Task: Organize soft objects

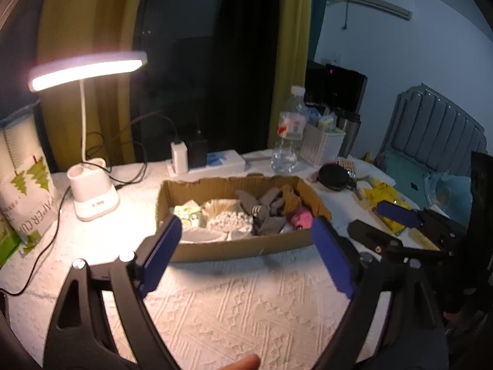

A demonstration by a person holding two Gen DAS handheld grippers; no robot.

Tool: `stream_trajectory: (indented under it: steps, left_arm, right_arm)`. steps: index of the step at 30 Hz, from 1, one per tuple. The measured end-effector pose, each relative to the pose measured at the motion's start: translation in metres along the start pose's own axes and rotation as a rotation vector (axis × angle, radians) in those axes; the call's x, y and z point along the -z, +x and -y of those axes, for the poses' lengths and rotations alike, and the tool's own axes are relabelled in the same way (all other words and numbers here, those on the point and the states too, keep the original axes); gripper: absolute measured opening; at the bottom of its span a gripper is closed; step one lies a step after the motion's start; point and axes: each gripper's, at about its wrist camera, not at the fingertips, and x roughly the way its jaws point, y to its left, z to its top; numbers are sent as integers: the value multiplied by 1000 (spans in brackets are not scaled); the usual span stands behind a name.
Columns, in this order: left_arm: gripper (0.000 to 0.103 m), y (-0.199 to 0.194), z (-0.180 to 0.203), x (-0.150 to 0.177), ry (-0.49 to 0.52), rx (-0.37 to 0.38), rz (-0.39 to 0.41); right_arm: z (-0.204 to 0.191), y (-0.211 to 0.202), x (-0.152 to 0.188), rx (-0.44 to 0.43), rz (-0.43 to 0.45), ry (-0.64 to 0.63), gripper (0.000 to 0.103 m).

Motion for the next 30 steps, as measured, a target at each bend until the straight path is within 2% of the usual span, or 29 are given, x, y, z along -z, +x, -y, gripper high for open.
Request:
stream_trajectory:
  steps: [11,16,17,18,19,20,21,30]
  left_arm:
    - [90,-38,18,-7,23,-11,29]
    - [90,-62,24,-10,38,-70,72]
    - [90,-66,25,-10,42,-82,79]
    - [90,-71,26,-10,48,-100,86]
    - [91,-76,29,-11,57,-123,92]
    - [95,-79,30,-11,65,-136,97]
    - [99,-83,32,-10,74,-145,108]
    - [99,-106,40,-11,87,-127,146]
  right_arm:
    - [-6,-55,-8,22,72,-2,70]
    - [-11,-79,-11,51,108,-25,70]
    - [-13,-84,-12,60,118,-29,72]
    - [-13,-88,-12,69,129,-32,82]
    - [-14,-95,-12,80,146,-32,86]
    - [-15,-99,-12,85,155,-31,88]
    - [-15,-104,-13,88,164,-29,88]
    - [-9,-123,-11,75,201,11,88]
